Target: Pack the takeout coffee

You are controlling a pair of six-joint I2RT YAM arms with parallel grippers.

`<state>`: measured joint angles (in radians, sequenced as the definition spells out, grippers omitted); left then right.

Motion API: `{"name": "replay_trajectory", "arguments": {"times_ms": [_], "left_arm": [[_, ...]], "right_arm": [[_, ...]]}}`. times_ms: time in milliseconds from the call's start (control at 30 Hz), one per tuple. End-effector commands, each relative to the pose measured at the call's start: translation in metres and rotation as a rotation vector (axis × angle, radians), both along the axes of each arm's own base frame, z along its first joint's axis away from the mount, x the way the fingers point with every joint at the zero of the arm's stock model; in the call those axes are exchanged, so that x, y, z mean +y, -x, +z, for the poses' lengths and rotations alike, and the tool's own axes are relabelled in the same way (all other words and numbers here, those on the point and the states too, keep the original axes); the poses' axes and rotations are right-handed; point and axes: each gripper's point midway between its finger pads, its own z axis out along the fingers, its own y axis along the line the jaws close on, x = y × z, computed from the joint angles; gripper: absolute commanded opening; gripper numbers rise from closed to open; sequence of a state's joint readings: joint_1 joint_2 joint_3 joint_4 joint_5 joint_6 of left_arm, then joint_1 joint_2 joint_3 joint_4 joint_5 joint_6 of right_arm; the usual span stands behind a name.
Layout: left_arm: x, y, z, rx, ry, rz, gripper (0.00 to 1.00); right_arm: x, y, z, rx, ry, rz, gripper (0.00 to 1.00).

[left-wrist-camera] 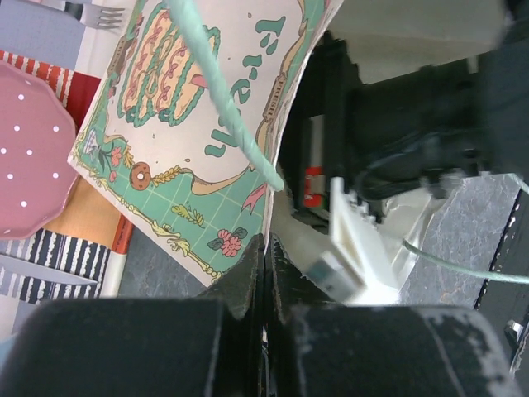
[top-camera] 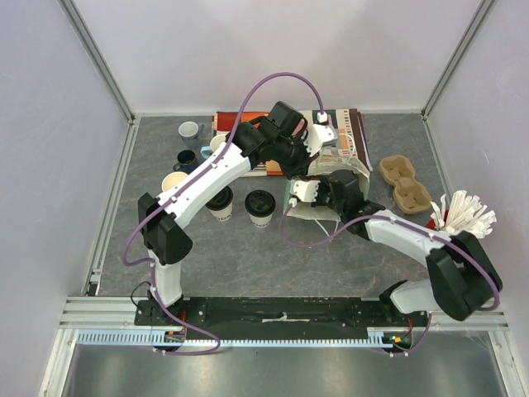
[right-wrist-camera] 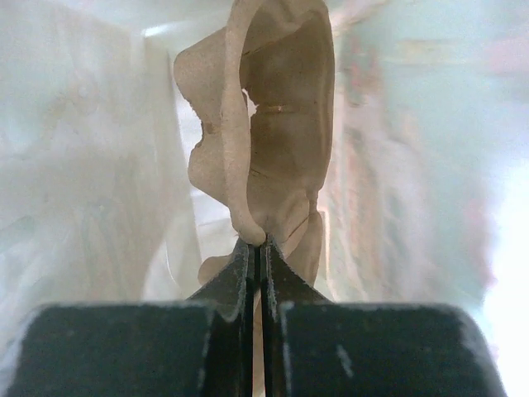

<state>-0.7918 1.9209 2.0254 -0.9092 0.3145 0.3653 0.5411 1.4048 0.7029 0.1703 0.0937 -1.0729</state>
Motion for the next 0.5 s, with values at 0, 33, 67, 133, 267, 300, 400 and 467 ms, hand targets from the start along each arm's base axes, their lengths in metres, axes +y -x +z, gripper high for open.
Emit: {"name": "replay_trajectory", "arguments": {"times_ms": [0,33,67,133,267,300,400,467], "left_arm": [[-0.002,-0.011,0.018,-0.047,0.038,0.060,0.02],[-0.001,-0.013,0.017,-0.048,0.037,0.066,0.02],[-0.001,-0.014,0.017,-0.052,0.037,0.068,0.02],[-0.001,-0.015,0.018,-0.054,0.038,0.077,0.02],[0.001,-0.020,0.021,-0.058,0.045,0.103,0.02],[0.001,-0.020,0.023,-0.059,0.047,0.108,0.02],[0.003,-0.025,0.026,-0.060,0.056,0.139,0.02],[0.006,-0.029,0.027,-0.057,0.058,0.157,0.02]], "right_arm": [[0.017,0.010,0.044,-0.060,-0.126,0.071,0.00],[0.019,0.017,0.040,-0.019,-0.127,0.096,0.00],[0.021,0.019,0.046,-0.017,-0.136,0.104,0.00],[0.021,0.029,0.053,0.006,-0.147,0.127,0.00],[0.022,0.049,0.077,0.019,-0.184,0.178,0.00],[0.021,0.055,0.077,0.042,-0.183,0.183,0.00],[0.020,0.073,0.098,0.042,-0.216,0.223,0.00],[0.019,0.084,0.121,0.008,-0.248,0.250,0.00]]}}
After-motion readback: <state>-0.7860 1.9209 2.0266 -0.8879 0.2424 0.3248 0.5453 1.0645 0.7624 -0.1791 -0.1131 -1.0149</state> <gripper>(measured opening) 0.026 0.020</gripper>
